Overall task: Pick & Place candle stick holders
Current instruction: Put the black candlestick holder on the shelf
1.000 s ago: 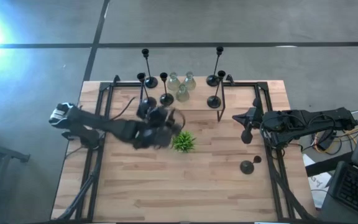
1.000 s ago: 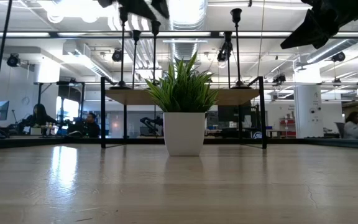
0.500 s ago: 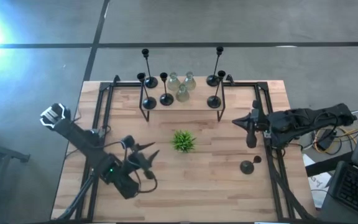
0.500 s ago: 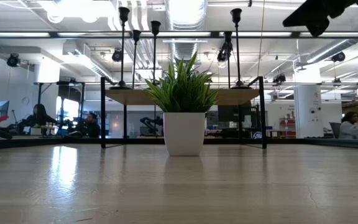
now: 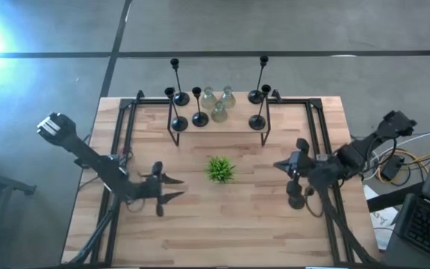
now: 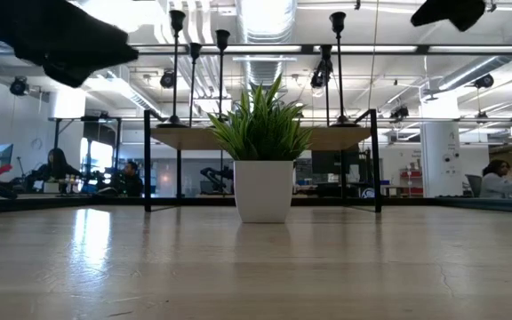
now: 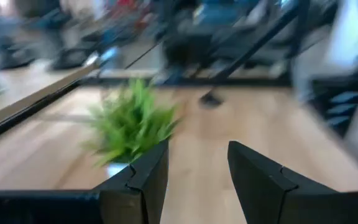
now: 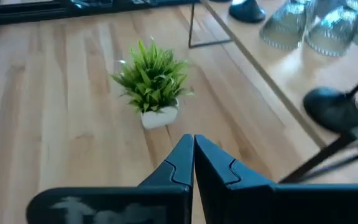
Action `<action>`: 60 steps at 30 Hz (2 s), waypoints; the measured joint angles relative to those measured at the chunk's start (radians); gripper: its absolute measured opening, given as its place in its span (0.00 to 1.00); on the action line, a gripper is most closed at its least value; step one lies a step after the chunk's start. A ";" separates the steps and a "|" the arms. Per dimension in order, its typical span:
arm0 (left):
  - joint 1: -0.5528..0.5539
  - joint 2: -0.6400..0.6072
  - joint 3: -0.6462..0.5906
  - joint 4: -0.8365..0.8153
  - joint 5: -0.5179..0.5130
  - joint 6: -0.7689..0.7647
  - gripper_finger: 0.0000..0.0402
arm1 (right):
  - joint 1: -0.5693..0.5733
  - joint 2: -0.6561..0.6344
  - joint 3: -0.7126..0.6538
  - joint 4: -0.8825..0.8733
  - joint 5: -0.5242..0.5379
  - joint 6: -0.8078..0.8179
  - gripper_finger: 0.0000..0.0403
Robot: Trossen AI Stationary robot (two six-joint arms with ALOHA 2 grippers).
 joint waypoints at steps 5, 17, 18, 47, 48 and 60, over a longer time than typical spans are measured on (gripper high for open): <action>0.014 -0.011 -0.187 0.371 0.083 0.084 0.42 | 0.129 0.119 0.100 -0.228 0.061 0.288 0.02; 0.017 -0.011 -0.237 0.425 0.079 0.158 0.42 | 0.503 0.282 0.167 -0.595 0.074 1.083 0.02; 0.018 -0.011 -0.236 0.425 0.079 0.173 0.42 | 0.530 0.291 0.167 -0.602 0.076 1.131 0.02; 0.024 -0.010 -0.235 0.421 0.077 0.189 0.42 | 0.692 0.607 0.104 -0.665 -0.214 1.577 0.02; 0.024 -0.010 -0.235 0.421 0.077 0.189 0.42 | 0.692 0.603 0.094 -0.651 -0.215 1.577 0.02; 0.024 -0.010 -0.236 0.415 0.077 0.182 0.42 | 0.690 0.543 -0.026 -0.574 -0.128 1.570 0.22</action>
